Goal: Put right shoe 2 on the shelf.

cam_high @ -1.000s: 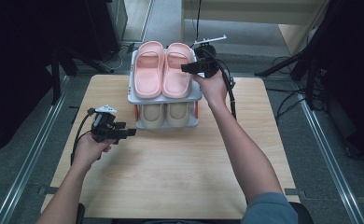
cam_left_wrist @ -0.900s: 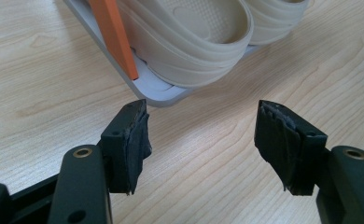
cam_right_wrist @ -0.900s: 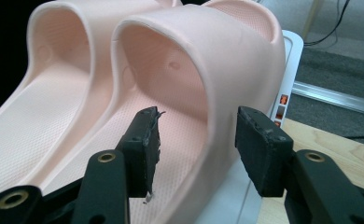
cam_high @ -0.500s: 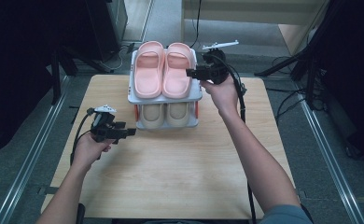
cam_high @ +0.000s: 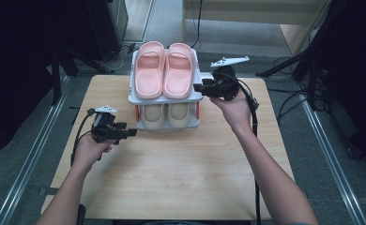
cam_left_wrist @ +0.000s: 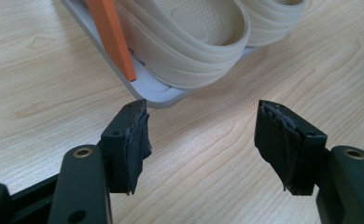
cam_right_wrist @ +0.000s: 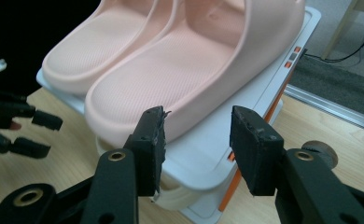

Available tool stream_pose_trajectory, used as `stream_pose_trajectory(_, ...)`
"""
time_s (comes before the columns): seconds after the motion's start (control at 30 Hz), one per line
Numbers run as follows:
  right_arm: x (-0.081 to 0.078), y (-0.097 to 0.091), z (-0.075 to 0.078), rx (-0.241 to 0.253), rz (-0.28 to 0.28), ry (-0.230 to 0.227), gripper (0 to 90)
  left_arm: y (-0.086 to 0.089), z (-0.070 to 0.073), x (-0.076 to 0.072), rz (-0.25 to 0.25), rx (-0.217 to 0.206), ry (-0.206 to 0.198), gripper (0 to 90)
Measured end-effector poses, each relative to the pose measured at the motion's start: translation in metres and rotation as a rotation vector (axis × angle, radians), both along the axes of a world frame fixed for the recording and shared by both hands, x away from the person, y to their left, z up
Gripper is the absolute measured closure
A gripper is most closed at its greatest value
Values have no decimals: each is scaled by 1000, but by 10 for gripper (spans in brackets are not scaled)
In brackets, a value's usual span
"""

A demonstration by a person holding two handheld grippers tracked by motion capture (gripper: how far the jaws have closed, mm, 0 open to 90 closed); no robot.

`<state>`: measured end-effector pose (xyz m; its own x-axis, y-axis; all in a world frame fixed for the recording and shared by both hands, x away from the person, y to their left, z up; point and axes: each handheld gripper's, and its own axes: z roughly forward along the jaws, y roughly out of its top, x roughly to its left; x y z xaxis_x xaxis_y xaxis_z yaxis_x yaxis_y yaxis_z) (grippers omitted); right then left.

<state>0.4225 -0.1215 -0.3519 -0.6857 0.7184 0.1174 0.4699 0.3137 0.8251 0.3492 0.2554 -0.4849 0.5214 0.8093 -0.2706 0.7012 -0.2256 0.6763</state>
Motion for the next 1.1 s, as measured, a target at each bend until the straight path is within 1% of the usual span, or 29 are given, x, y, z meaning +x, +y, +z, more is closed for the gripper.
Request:
stream_pose_trajectory(0.2,-17,-9,-14,9,38,1,556,0,0,0,-3,3,5,353)
stream_pose_trajectory(0.37,-31,-16,-27,13,54,6,544,0,0,0,-2,3,6,353)
stream_pose_trajectory(0.57,-46,-24,-44,6,70,-7,525,-1,-1,0,-3,8,7,353)
stream_pose_trajectory(0.8,-58,-31,-64,12,82,-9,513,-1,-1,0,-8,10,12,353)
stream_pose_trajectory(0.9,-62,-34,-72,30,89,-6,513,-1,-1,0,-8,10,13,352)
stream_pose_trajectory(1.1,-72,-38,-95,38,100,2,504,-2,-1,0,-7,9,12,352)
